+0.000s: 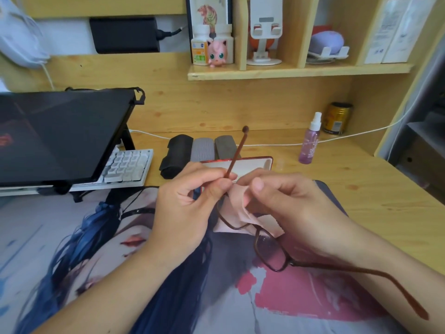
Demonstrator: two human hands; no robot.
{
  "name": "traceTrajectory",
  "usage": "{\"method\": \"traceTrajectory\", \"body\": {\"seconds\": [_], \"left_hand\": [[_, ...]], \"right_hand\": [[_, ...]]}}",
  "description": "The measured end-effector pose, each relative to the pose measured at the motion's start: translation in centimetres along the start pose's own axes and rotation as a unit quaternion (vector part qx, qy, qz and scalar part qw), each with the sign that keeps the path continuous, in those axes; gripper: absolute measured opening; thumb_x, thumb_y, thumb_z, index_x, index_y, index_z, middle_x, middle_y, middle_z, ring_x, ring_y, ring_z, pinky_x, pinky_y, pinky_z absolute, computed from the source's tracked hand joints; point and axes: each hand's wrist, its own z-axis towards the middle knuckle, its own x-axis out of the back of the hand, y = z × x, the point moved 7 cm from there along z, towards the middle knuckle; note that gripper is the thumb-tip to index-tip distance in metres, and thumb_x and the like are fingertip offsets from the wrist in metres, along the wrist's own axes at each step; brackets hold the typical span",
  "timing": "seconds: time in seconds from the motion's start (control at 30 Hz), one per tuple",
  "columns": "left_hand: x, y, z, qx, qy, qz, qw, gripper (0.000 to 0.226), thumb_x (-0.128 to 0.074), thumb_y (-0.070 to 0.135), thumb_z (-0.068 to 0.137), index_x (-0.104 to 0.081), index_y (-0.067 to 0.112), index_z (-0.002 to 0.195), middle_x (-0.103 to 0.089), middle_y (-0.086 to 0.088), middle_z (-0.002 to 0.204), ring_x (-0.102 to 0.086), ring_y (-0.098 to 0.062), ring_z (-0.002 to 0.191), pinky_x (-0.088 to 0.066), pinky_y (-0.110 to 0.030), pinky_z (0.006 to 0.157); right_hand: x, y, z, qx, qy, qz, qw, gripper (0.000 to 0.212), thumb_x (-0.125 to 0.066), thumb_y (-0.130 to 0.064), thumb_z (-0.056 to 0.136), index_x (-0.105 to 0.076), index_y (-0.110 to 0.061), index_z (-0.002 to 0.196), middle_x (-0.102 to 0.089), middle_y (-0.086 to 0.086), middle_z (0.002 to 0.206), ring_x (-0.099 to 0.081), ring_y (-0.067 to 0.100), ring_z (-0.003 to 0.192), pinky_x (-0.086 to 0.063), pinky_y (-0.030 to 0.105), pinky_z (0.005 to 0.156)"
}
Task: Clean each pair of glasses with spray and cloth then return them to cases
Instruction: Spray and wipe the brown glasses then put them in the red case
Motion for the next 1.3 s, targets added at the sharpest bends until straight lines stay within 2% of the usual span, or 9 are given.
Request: {"method": "traceTrajectory", "body": {"seconds": [0.1,0.17,0.33,0.43,0.57,0.7,0.9,1.13,1.3], "left_hand": [[-0.3,0.4,-0.2,-0.017,-0.02,0.002,1.0,0.011,-0.067,0.025,0.09,-0.077,0.029,0.091,-0.07,0.005,0.088,-0.064,-0.02,0.088,-0.049,-0.025,0.079],[-0.8,0.6,-0.3,-0.032,-0.043,0.006,0.999,0.01,-0.067,0.024,0.09,-0.078,0.025,0.091,-0.066,0.003,0.085,-0.061,-0.022,0.087,-0.048,-0.026,0.078],[-1.3,1.0,-0.4,-0.054,-0.064,-0.005,0.996,0.008,-0.069,0.022,0.09,-0.075,0.022,0.095,-0.066,0.006,0.086,-0.06,-0.02,0.086,-0.046,-0.024,0.079],[-1.2,0.9,-0.5,-0.056,-0.065,-0.008,0.996,0.009,-0.069,0.02,0.09,-0.076,0.016,0.095,-0.067,0.001,0.085,-0.06,-0.023,0.087,-0.047,-0.026,0.079],[-1.5,1.0,-0.6,-0.066,-0.068,-0.002,0.996,0.008,-0.07,0.02,0.089,-0.075,0.018,0.094,-0.068,-0.001,0.083,-0.059,-0.025,0.086,-0.049,-0.031,0.077],[-2.2,0.7,-0.8,-0.048,-0.076,-0.017,0.996,0.009,-0.071,0.02,0.088,-0.076,0.015,0.093,-0.064,-0.001,0.081,-0.059,-0.021,0.083,-0.048,-0.027,0.075],[-2.6,-0.1,-0.8,0.014,-0.078,-0.058,0.995,0.011,-0.073,0.025,0.084,-0.08,0.019,0.09,-0.068,0.003,0.083,-0.063,-0.023,0.084,-0.051,-0.027,0.076],[-1.8,-0.8,-0.3,0.066,-0.065,-0.086,0.992,0.011,-0.073,0.031,0.082,-0.081,0.027,0.088,-0.072,0.0,0.085,-0.066,-0.013,0.083,-0.051,-0.024,0.075],[-1.4,-0.5,-0.3,0.043,-0.045,-0.057,0.996,0.01,-0.071,0.029,0.085,-0.08,0.03,0.09,-0.071,-0.003,0.086,-0.067,-0.013,0.083,-0.053,-0.026,0.073]], "right_hand": [[0.5,1.3,0.2,-0.068,0.053,0.029,0.996,0.004,-0.065,0.002,0.088,-0.062,0.002,0.09,-0.053,0.039,0.084,-0.048,0.038,0.065,-0.04,0.054,0.058],[0.8,2.3,0.1,-0.109,0.066,0.017,0.992,0.02,-0.067,0.01,0.076,-0.063,-0.006,0.088,-0.061,0.026,0.086,-0.055,0.03,0.072,-0.045,0.049,0.066],[-0.5,3.4,-0.4,-0.2,-0.013,0.01,0.98,0.013,-0.076,-0.011,0.088,-0.064,-0.008,0.092,-0.062,0.013,0.078,-0.053,0.025,0.066,-0.037,0.04,0.066],[-0.9,3.2,-0.9,-0.239,-0.057,-0.006,0.969,0.01,-0.079,-0.019,0.084,-0.07,-0.018,0.082,-0.069,0.012,0.084,-0.067,0.041,0.089,-0.034,0.041,0.078],[-2.0,2.8,-1.0,-0.239,-0.099,0.042,0.965,0.015,-0.075,-0.007,0.076,-0.071,-0.021,0.073,-0.066,0.0,0.078,-0.062,0.015,0.079,-0.046,0.024,0.079],[-2.2,3.3,-1.1,-0.243,-0.077,0.085,0.963,0.02,-0.074,-0.003,0.076,-0.074,-0.009,0.096,-0.072,0.009,0.096,-0.067,0.02,0.096,-0.047,0.034,0.094],[-1.7,3.9,-1.1,-0.244,-0.028,0.12,0.962,0.021,-0.066,0.011,0.08,-0.074,-0.001,0.096,-0.07,0.014,0.089,-0.067,0.024,0.083,-0.051,0.036,0.079],[-0.5,4.9,-1.0,-0.251,0.056,0.13,0.957,0.032,-0.069,-0.009,0.074,-0.067,0.01,0.1,-0.061,0.024,0.09,-0.056,0.034,0.085,-0.041,0.045,0.082],[-0.5,4.4,-0.9,-0.246,0.045,0.118,0.961,0.009,-0.064,0.001,0.088,-0.072,0.001,0.089,-0.063,0.014,0.074,-0.062,0.021,0.068,-0.051,0.031,0.069]]}}
